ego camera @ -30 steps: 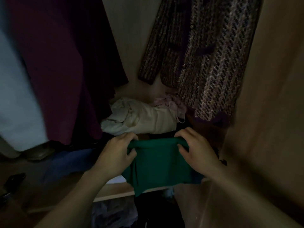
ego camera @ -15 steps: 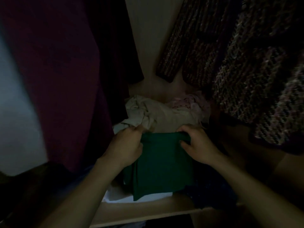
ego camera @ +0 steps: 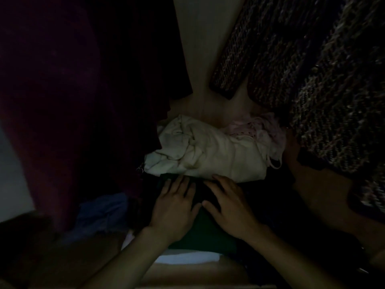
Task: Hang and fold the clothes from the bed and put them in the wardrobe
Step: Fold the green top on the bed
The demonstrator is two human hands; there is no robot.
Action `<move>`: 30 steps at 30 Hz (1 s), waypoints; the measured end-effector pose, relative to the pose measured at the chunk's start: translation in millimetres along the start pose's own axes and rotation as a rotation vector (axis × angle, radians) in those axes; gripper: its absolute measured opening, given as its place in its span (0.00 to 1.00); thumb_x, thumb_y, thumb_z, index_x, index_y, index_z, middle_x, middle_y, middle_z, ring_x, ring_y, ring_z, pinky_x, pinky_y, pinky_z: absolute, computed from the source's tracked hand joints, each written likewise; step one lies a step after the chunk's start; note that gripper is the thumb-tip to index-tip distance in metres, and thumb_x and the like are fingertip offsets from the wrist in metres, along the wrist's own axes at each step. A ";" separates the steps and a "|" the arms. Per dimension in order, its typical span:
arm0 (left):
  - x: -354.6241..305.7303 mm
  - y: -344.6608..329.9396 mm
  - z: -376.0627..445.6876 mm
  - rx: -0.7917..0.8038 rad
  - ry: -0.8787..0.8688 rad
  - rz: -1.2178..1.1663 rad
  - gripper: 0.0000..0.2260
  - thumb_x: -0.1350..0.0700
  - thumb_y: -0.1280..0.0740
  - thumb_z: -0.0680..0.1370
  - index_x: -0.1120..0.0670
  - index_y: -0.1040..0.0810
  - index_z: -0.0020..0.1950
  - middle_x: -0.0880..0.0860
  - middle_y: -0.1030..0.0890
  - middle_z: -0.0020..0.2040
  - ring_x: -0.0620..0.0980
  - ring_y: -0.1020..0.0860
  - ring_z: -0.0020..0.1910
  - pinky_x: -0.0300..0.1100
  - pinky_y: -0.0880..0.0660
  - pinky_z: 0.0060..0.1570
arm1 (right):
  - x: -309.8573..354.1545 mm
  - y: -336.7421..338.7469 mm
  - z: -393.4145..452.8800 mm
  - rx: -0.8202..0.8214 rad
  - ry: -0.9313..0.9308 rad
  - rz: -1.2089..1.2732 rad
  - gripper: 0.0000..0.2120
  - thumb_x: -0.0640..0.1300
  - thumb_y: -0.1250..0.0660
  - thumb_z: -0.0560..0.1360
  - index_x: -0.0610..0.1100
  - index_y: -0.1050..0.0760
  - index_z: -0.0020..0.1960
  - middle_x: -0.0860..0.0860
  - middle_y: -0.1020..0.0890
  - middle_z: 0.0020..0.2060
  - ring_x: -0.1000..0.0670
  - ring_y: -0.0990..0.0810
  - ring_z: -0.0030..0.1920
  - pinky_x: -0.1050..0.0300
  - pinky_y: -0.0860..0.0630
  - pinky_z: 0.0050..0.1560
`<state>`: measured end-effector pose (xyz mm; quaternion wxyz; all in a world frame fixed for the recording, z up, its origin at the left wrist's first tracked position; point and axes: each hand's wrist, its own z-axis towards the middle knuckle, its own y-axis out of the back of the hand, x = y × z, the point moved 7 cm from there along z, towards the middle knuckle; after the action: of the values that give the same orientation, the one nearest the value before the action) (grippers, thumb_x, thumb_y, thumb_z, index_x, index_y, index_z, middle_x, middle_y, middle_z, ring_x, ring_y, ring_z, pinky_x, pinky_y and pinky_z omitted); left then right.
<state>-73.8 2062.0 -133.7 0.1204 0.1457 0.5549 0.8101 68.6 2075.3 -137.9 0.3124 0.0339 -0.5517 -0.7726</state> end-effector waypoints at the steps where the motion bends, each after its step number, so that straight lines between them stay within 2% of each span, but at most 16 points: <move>1: 1.0 -6.6 -1.9 0.061 0.023 0.010 0.30 0.38 0.50 0.81 0.56 0.30 0.75 0.57 0.30 0.74 0.56 0.33 0.74 0.56 0.40 0.75 | -1.1 -6.5 -2.7 0.040 -0.014 -0.013 0.32 0.65 0.50 0.80 0.48 0.37 0.77 0.47 0.38 0.76 0.48 0.39 0.74 0.49 0.39 0.73; 3: 5.8 -18.2 -4.2 0.151 0.051 0.013 0.36 0.35 0.63 0.79 0.53 0.43 0.81 0.56 0.42 0.80 0.54 0.45 0.79 0.53 0.54 0.78 | -7.3 -20.9 -7.5 0.120 -0.066 -0.045 0.34 0.67 0.54 0.79 0.50 0.44 0.79 0.48 0.45 0.78 0.47 0.45 0.77 0.48 0.45 0.76; 6: 15.6 -31.9 -10.7 0.161 0.098 -0.048 0.38 0.32 0.67 0.76 0.48 0.54 0.82 0.55 0.52 0.82 0.53 0.55 0.80 0.47 0.64 0.76 | -16.5 -43.4 -19.0 0.195 -0.131 -0.072 0.36 0.70 0.62 0.77 0.54 0.52 0.80 0.50 0.51 0.80 0.48 0.50 0.78 0.50 0.51 0.77; 9: 23.3 -44.0 -18.7 0.170 0.166 -0.108 0.37 0.30 0.67 0.75 0.45 0.56 0.81 0.54 0.54 0.82 0.52 0.56 0.80 0.46 0.63 0.77 | -17.0 -53.9 -26.0 0.184 -0.154 -0.038 0.37 0.71 0.65 0.76 0.56 0.53 0.80 0.50 0.50 0.80 0.48 0.50 0.78 0.49 0.51 0.78; 13: 25.2 -49.9 -23.3 0.175 0.206 -0.173 0.36 0.29 0.66 0.76 0.44 0.54 0.81 0.53 0.53 0.82 0.53 0.55 0.80 0.49 0.57 0.78 | -12.5 -50.2 -26.5 0.167 -0.157 -0.046 0.34 0.68 0.62 0.78 0.55 0.52 0.80 0.49 0.49 0.80 0.48 0.49 0.78 0.50 0.51 0.78; 15: 25.1 -47.7 -23.6 0.175 0.202 -0.200 0.36 0.30 0.65 0.77 0.45 0.54 0.81 0.54 0.53 0.82 0.53 0.55 0.80 0.49 0.58 0.78 | -6.3 -44.1 -29.2 0.130 -0.172 -0.058 0.32 0.66 0.57 0.80 0.53 0.48 0.80 0.49 0.47 0.79 0.46 0.47 0.78 0.48 0.49 0.77; 17: 24.4 -42.1 -24.7 0.183 0.191 -0.212 0.36 0.30 0.64 0.77 0.46 0.54 0.81 0.54 0.54 0.82 0.53 0.55 0.80 0.49 0.58 0.78 | 4.5 -36.9 -37.0 0.050 -0.196 -0.065 0.29 0.62 0.53 0.82 0.50 0.42 0.78 0.47 0.41 0.78 0.45 0.41 0.76 0.46 0.42 0.75; 18: 23.8 -37.5 -25.7 0.169 0.184 -0.200 0.36 0.31 0.63 0.78 0.47 0.51 0.82 0.55 0.52 0.82 0.54 0.53 0.80 0.51 0.56 0.78 | 11.1 -35.1 -42.4 0.015 -0.207 -0.072 0.28 0.61 0.52 0.82 0.50 0.39 0.77 0.47 0.38 0.76 0.45 0.38 0.74 0.46 0.39 0.73; 20: 20.8 -24.1 -31.1 0.086 0.167 -0.215 0.33 0.35 0.55 0.80 0.53 0.36 0.78 0.58 0.38 0.79 0.58 0.40 0.77 0.56 0.43 0.76 | 20.6 -37.1 -53.9 -0.011 -0.238 -0.091 0.26 0.59 0.51 0.81 0.50 0.37 0.76 0.48 0.36 0.75 0.45 0.36 0.72 0.47 0.35 0.70; 21: 18.9 -19.0 -35.5 0.027 0.151 -0.247 0.29 0.39 0.49 0.80 0.55 0.29 0.73 0.59 0.31 0.74 0.59 0.33 0.72 0.57 0.35 0.71 | 22.4 -40.0 -58.8 0.003 -0.262 -0.096 0.26 0.59 0.52 0.81 0.51 0.38 0.76 0.48 0.37 0.75 0.46 0.36 0.72 0.48 0.36 0.71; 23: 14.4 -13.2 -45.4 -0.080 0.114 -0.288 0.22 0.43 0.43 0.78 0.55 0.22 0.63 0.57 0.23 0.65 0.58 0.25 0.62 0.55 0.27 0.59 | 21.3 -44.2 -64.3 0.041 -0.294 -0.094 0.27 0.59 0.53 0.82 0.52 0.41 0.78 0.49 0.40 0.77 0.46 0.38 0.73 0.50 0.40 0.72; 26: 12.1 -15.1 -52.1 -0.022 0.123 -0.272 0.19 0.45 0.43 0.77 0.55 0.20 0.57 0.56 0.20 0.58 0.58 0.22 0.53 0.52 0.24 0.51 | 19.7 -41.7 -65.6 0.074 -0.298 -0.097 0.27 0.58 0.49 0.82 0.53 0.44 0.79 0.50 0.44 0.78 0.46 0.42 0.76 0.50 0.43 0.73; 28: 14.0 -10.7 -54.2 -0.015 0.126 -0.257 0.21 0.45 0.44 0.77 0.57 0.19 0.57 0.57 0.19 0.57 0.59 0.20 0.51 0.53 0.23 0.54 | 23.3 -37.0 -68.8 0.078 -0.305 -0.120 0.28 0.60 0.48 0.82 0.53 0.45 0.79 0.51 0.45 0.79 0.47 0.45 0.77 0.51 0.46 0.74; 30: 13.7 -2.0 -57.0 -0.020 0.113 -0.253 0.23 0.44 0.44 0.77 0.58 0.18 0.57 0.58 0.18 0.57 0.58 0.19 0.53 0.57 0.26 0.61 | 31.0 -31.4 -74.8 0.084 -0.305 -0.135 0.28 0.61 0.47 0.81 0.53 0.45 0.79 0.51 0.45 0.79 0.48 0.46 0.77 0.52 0.48 0.74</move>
<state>-107.5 2018.4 -153.6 0.1916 0.0275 0.5666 0.8009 59.4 2003.1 -185.3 0.1710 -0.0337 -0.6208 -0.7643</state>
